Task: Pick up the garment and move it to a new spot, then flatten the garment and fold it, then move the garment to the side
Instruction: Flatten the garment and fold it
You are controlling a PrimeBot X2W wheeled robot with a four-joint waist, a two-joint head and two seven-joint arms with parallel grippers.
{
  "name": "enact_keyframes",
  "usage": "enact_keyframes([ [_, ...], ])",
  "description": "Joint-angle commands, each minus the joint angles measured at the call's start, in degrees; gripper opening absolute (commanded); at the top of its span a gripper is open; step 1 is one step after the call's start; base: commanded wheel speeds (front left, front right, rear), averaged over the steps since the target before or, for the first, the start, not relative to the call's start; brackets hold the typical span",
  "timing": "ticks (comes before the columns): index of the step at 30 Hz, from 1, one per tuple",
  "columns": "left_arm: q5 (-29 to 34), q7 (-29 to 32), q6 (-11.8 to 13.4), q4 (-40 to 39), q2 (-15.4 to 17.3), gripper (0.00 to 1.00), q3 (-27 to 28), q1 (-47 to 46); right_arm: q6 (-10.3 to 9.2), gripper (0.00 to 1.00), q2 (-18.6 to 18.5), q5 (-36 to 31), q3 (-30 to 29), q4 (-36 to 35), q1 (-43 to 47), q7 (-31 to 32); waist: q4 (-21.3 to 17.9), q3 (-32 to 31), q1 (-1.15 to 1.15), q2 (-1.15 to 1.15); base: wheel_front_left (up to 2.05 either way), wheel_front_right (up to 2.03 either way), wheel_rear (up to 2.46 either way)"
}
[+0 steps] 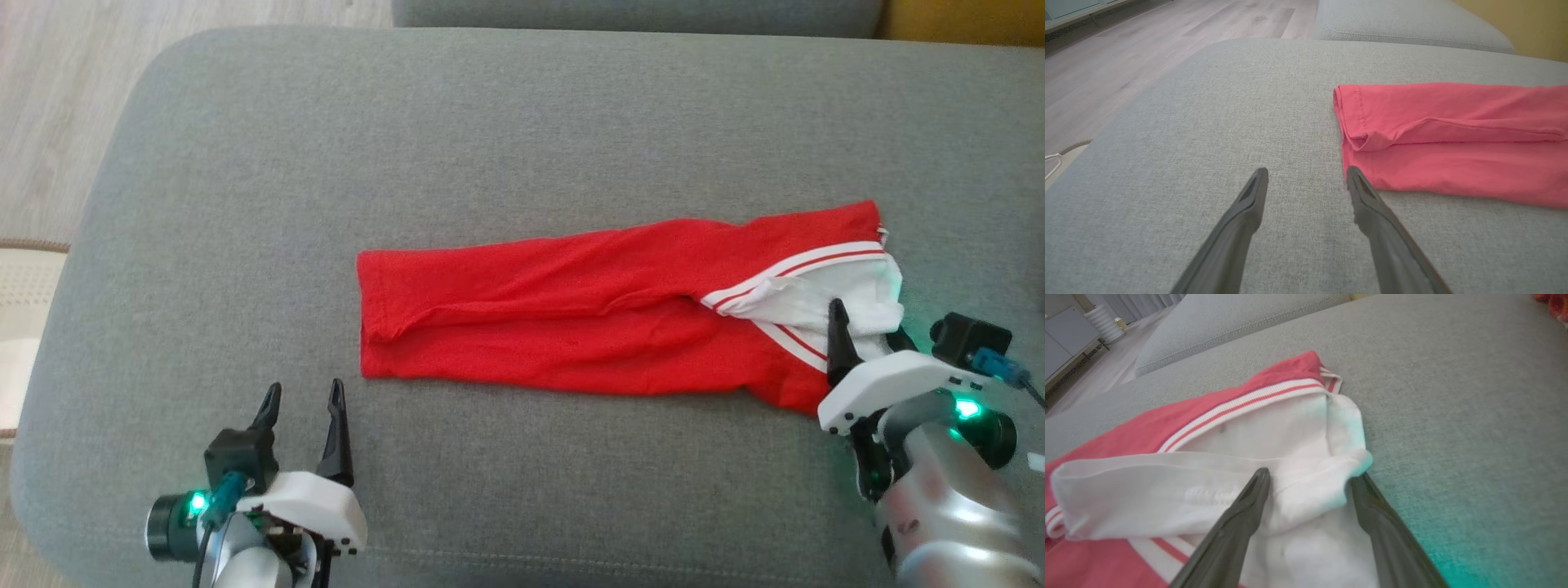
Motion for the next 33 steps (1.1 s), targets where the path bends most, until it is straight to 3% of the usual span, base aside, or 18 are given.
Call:
enact_keyframes([
  [1,0.7,-0.7,-0.2,-2.1,0.2,1.0,1.7,-2.2,0.2,1.0,0.2,-0.1,1.1,-0.4,-1.2,0.3,0.3,0.2,0.0,0.0,0.0,0.0,0.0],
  [2,0.7,-0.7,-0.2,-2.1,0.1,1.0,1.7,-2.2,0.2,0.93,0.5,-0.3,1.3,0.3,-1.4,0.7,0.4,0.3,0.0,0.0,0.0,0.0,0.0],
  [4,0.7,-0.7,-0.2,-2.2,0.1,1.0,1.7,-2.2,0.2,0.25,0.9,-0.2,1.6,1.4,-1.5,1.4,0.5,0.4,0.0,0.0,0.0,0.0,0.0],
  [5,0.7,-0.7,-0.2,-2.2,0.1,1.0,1.7,-2.2,0.2,0.0,1.1,-0.2,1.8,1.8,-1.6,1.3,0.4,0.4,0.0,0.0,0.0,0.0,0.0],
  [15,-0.4,-0.7,0.4,-2.5,0.1,1.0,1.0,-2.7,0.2,0.0,-0.8,0.7,0.0,0.9,-3.0,-2.2,-1.6,0.2,0.0,0.0,0.0,0.0,0.0],
  [22,-0.7,-0.7,0.3,-2.4,0.1,1.0,0.7,-2.7,0.2,0.0,-1.1,0.5,-0.1,-5.4,-3.0,-3.4,-2.8,-0.7,0.0,0.0,0.0,0.0,0.0],
  [26,-1.0,-0.7,0.2,-2.3,0.1,1.0,0.1,-2.5,0.2,0.0,0.6,1.5,3.8,-11.7,-1.4,-3.5,-2.6,-1.3,0.0,0.0,0.0,0.0,0.0],
  [33,-1.7,-0.7,0.0,-2.3,0.1,1.0,-2.0,-2.2,0.2,0.0,2.5,6.3,15.6,-22.8,2.7,-1.1,0.2,-2.0,0.0,0.0,0.0,0.0,0.0],
])
